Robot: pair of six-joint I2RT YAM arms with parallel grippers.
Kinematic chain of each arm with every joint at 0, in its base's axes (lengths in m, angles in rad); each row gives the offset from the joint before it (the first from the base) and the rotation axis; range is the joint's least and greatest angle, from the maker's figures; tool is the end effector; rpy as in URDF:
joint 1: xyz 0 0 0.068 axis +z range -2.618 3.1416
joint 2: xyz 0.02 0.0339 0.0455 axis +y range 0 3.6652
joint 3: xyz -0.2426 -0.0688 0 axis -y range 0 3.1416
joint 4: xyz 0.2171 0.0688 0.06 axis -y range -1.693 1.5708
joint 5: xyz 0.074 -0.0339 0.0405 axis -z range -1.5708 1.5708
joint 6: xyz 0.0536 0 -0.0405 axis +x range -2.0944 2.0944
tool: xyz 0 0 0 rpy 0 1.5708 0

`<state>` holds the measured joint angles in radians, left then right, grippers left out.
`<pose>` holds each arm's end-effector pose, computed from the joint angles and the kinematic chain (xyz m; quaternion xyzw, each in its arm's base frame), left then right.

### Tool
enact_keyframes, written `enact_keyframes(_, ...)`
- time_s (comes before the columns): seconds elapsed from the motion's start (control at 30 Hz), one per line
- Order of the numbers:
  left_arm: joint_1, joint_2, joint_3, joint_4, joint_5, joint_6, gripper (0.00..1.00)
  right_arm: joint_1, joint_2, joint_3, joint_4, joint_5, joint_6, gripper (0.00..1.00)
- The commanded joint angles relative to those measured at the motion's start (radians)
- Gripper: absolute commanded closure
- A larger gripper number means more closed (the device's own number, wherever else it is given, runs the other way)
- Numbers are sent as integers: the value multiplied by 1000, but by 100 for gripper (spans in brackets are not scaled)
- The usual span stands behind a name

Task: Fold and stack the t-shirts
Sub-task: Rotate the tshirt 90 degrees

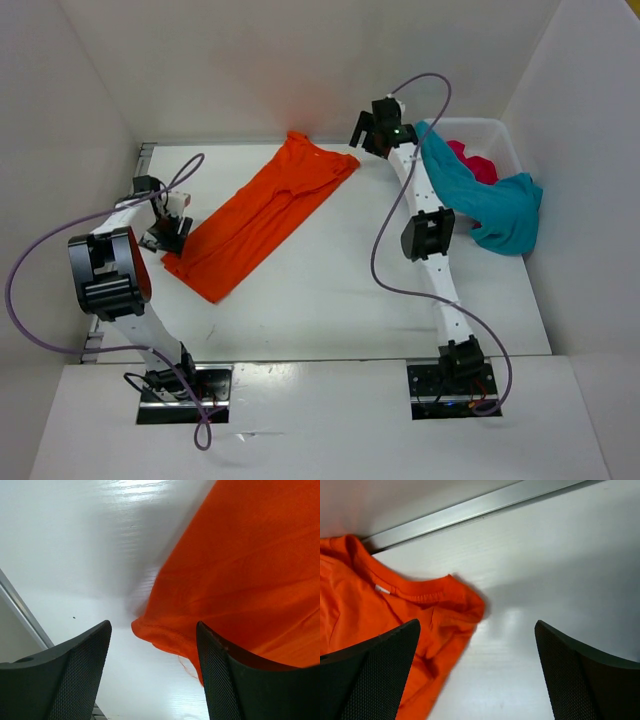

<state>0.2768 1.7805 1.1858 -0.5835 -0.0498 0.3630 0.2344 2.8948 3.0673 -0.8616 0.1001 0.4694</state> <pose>0.3193 0.0935 0.1610 0.0374 0.9798 0.0845 0.1774 0.5431 0.1242 0.1882 0.1271 0.8945 0.1044 0.4157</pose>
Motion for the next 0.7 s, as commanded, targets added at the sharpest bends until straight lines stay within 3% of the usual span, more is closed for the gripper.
enact_keyframes(0.0,1,-39,2,-7,15,-9,24,52,-302,-83,-100,87,-49,0)
enact_keyframes(0.07,1,-50,-17,22,-16,-18,24,135,-473,-198,-140,184,-58,0)
enact_keyframes(0.17,16,-95,-31,53,-48,-48,24,248,-633,-509,-174,237,-34,0)
enact_keyframes(0.23,62,-128,-41,65,-4,-96,24,394,-693,-664,-124,269,4,0)
enact_keyframes(0.3,114,-148,-41,77,33,-142,24,529,-779,-904,-32,236,40,0)
enact_keyframes(0.4,255,-179,-51,88,143,-208,23,659,-812,-1050,125,94,150,0)
enact_keyframes(0.5,314,-179,-60,97,183,-199,23,775,-654,-906,50,105,175,2)
enact_keyframes(0.6,314,-179,-72,106,194,-187,23,870,-415,-605,-103,105,132,3)
enact_keyframes(0.63,314,-179,-72,117,203,-187,23,888,-332,-336,-164,118,121,4)
enact_keyframes(0.67,314,-179,-72,117,203,-187,23,901,-128,-148,-326,118,121,6)
